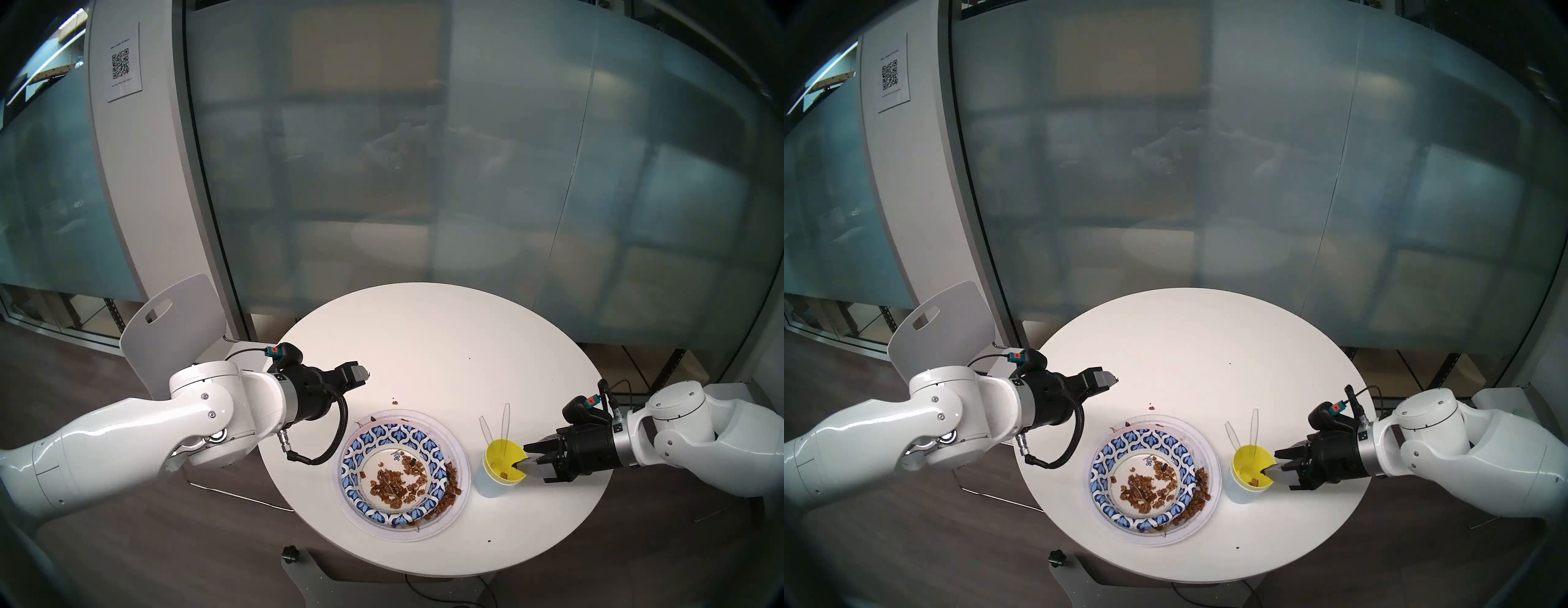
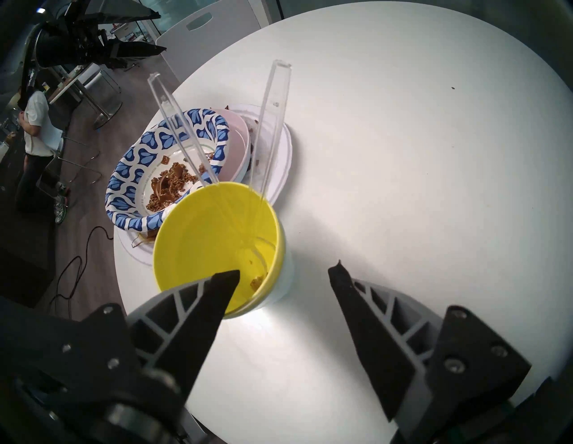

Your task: Stack the plates into one stack

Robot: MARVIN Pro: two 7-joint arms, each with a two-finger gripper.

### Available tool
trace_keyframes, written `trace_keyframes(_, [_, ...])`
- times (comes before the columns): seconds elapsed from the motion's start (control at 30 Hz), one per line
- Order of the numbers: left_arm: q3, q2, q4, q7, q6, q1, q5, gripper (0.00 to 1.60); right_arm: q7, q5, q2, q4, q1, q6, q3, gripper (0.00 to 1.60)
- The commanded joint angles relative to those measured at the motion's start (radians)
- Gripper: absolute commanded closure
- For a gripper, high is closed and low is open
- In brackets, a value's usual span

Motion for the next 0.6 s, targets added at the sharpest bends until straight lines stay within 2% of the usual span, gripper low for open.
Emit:
trace_keyframes(0.0, [-0.011,-0.003,-0.002,0.000,-0.006,-0.010,-0.003,0.00,0.022,-0.022,-0.022,-0.006,0.101,0.033,-0.004,0.38])
trace_keyframes(0.2, [-0.013,0.000,0.001,-0.003,-0.011,-0.008,-0.009,0.00,0.051,-0.074,-0.058,0.006,0.176,0.081,-0.048,0.46])
trace_keyframes(0.5, [-0.014,0.010,0.006,-0.009,-0.018,-0.005,-0.019,0.00,0.098,-0.156,-0.120,0.021,0.258,0.159,-0.082,0.47])
trace_keyframes(0.53, [-0.014,0.011,0.006,-0.009,-0.019,-0.005,-0.020,0.00,0.107,-0.166,-0.128,0.027,0.284,0.169,-0.102,0.46])
trace_keyframes(0.57, [-0.014,0.013,0.006,-0.010,-0.020,-0.004,-0.021,0.00,0.111,-0.177,-0.140,0.027,0.273,0.171,-0.088,0.47])
